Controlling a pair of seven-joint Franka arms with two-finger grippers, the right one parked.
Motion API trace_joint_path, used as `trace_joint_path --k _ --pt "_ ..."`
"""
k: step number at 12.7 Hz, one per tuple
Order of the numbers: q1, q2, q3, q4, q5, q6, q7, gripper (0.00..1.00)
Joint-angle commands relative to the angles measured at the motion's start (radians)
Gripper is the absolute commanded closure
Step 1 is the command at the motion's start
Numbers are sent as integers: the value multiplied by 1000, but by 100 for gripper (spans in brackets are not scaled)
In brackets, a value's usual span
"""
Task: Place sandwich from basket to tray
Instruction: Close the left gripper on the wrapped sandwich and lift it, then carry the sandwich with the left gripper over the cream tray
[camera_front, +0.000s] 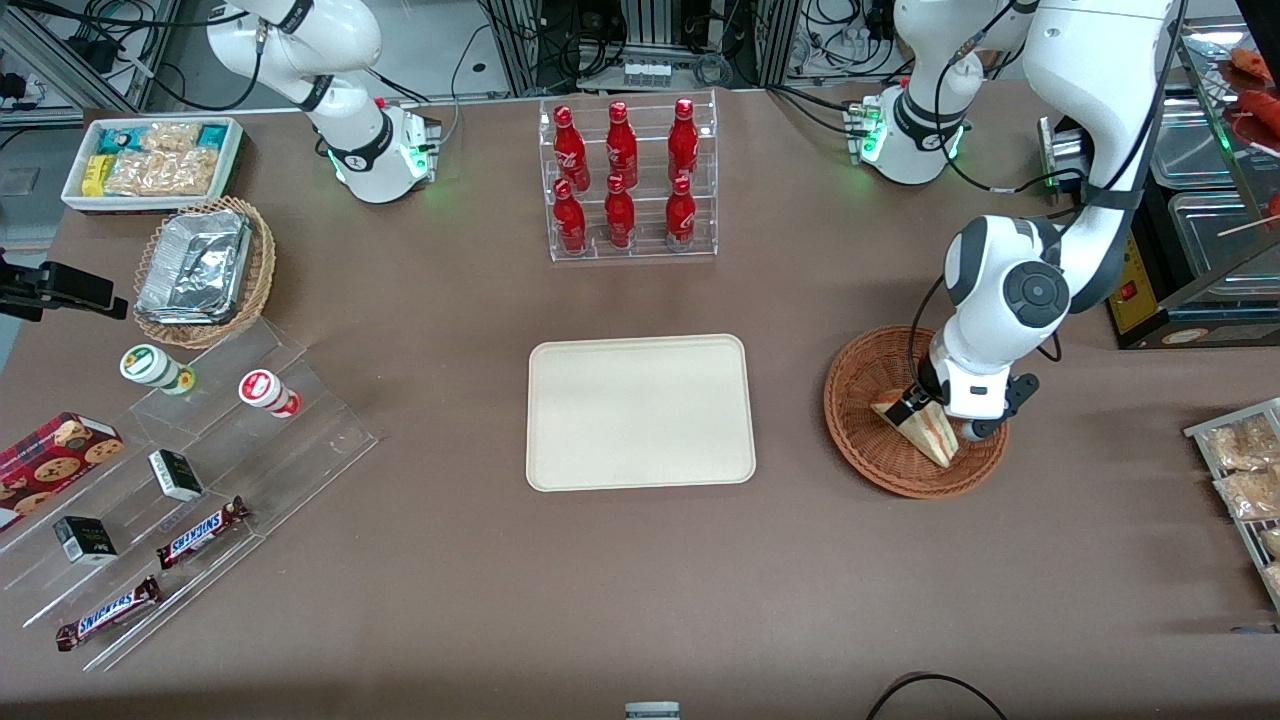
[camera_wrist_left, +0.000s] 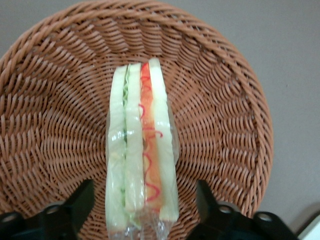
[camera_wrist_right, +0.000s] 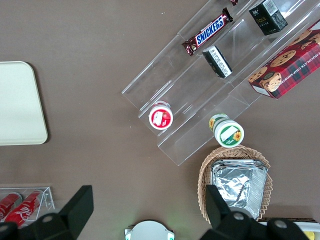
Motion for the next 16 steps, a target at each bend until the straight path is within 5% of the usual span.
trace_joint_path --k 1,3,6,9,16 --pt "-1 22 2 7 -8 46 -39 47" --pt "-3 28 2 7 0 45 -30 100" --pt "-7 -24 0 20 15 -38 -20 100" --pt "-16 -75 -12 204 37 -324 22 100" --pt "-280 18 -35 525 54 -475 27 100"
